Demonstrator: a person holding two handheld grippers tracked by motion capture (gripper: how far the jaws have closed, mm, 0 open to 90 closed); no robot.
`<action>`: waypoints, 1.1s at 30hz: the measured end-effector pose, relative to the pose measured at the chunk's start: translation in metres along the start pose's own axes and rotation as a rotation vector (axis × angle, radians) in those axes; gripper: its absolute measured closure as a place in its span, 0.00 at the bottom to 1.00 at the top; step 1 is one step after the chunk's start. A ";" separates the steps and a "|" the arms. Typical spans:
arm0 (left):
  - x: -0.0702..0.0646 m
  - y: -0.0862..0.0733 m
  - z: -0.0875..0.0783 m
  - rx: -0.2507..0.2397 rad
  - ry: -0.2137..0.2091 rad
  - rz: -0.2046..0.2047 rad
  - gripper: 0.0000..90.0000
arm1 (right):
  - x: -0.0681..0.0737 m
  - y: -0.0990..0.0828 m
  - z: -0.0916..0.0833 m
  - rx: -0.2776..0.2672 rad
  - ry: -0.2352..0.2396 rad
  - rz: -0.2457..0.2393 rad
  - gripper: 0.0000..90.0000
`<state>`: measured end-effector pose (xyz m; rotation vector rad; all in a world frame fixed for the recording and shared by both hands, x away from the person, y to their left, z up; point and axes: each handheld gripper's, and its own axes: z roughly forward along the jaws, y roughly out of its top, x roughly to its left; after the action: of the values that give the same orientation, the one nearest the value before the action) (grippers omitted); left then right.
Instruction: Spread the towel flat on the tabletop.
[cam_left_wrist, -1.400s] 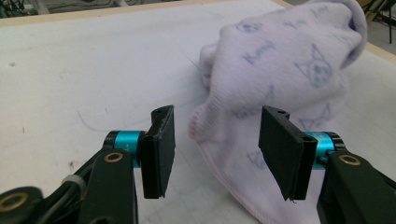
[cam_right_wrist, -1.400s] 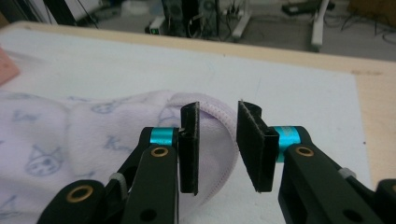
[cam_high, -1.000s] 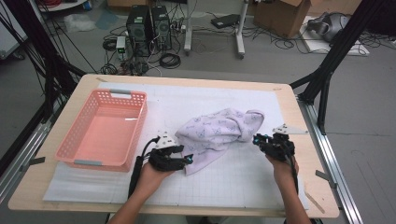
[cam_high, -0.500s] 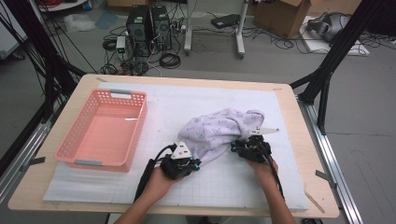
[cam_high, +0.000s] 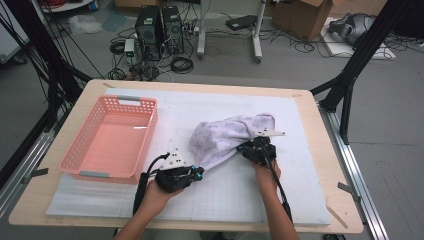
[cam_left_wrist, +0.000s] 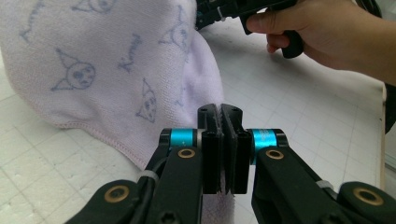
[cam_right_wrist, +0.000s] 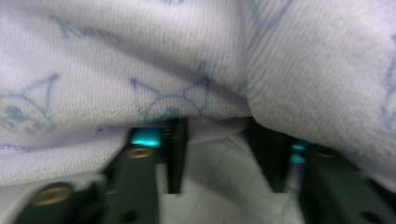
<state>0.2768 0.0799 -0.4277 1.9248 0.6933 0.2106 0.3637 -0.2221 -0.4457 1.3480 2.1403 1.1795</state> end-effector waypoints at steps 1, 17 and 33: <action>0.001 0.000 -0.002 -0.010 0.000 -0.007 0.96 | 0.000 0.000 -0.001 0.000 0.034 0.000 0.94; -0.010 -0.007 -0.011 -0.061 -0.029 -0.037 0.95 | -0.006 -0.025 -0.076 0.027 0.117 -0.072 0.95; -0.065 -0.027 -0.014 -0.025 -0.073 -0.047 0.62 | -0.003 -0.084 -0.200 0.034 0.042 -0.083 0.96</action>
<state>0.2075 0.0630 -0.4343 1.8808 0.6831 0.1185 0.1856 -0.3344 -0.3947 1.2459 2.2329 1.1536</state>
